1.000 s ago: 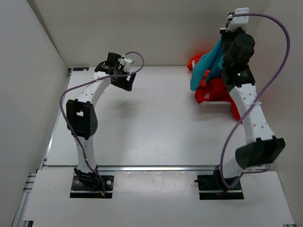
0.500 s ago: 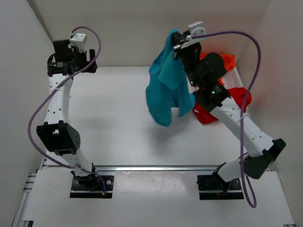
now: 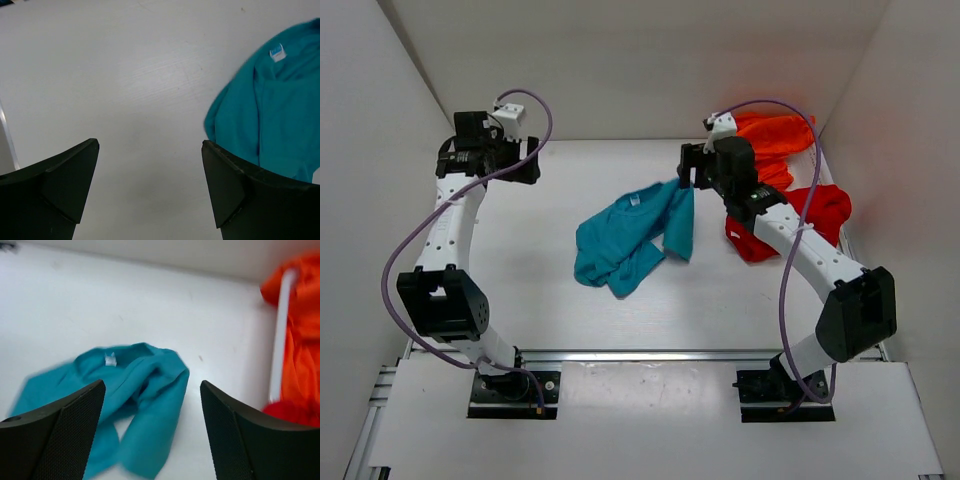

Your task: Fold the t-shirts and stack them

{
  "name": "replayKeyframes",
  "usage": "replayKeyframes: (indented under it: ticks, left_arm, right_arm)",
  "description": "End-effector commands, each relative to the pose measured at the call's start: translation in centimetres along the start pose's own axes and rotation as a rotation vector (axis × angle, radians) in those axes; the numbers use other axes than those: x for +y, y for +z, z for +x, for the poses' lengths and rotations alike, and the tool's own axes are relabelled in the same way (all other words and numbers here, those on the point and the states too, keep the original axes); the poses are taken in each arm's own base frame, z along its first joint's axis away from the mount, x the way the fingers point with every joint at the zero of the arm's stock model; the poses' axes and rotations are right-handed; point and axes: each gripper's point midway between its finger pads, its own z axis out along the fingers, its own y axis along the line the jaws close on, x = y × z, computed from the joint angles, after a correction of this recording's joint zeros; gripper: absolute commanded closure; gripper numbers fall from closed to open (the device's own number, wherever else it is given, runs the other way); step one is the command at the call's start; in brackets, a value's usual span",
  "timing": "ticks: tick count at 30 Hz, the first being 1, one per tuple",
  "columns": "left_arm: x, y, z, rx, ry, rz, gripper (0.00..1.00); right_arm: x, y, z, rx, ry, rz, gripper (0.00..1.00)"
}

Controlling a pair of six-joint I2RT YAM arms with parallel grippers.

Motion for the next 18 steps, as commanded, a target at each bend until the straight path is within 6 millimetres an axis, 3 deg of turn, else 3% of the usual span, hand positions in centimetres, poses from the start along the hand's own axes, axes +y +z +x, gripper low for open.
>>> replayKeyframes:
  ticks: [1, 4, 5, 9, 12, 18]
  left_arm:
    - [-1.9, -0.5, 1.7, 0.028, 0.022, 0.073, 0.06]
    - [-3.4, 0.8, 5.7, 0.139, 0.051, 0.131, 0.06]
    - [-5.2, 1.2, 7.5, 0.190, 0.084, 0.182, 0.07]
    - [-9.7, 2.4, 13.1, 0.334, 0.180, 0.312, 0.09]
    - [-13.3, 2.3, 15.4, 0.397, 0.264, 0.409, 0.16]
    - [-18.3, 3.0, 16.5, 0.411, 0.250, 0.547, 0.11]
  right_arm:
    - [-2.0, -0.6, 3.2, 0.113, 0.099, 0.029, 0.19]
    - [-0.5, -0.3, 4.4, 0.099, 0.017, -0.010, 0.22]
    - [0.1, 0.2, 5.2, 0.127, 0.017, -0.025, 0.23]
    - [-0.5, 1.4, 10.2, 0.298, 0.057, -0.006, 0.30]
    - [-1.7, 1.8, 14.4, 0.393, 0.052, 0.036, 0.30]
    - [-4.2, 2.9, 18.3, 0.487, 0.045, 0.108, 0.21]
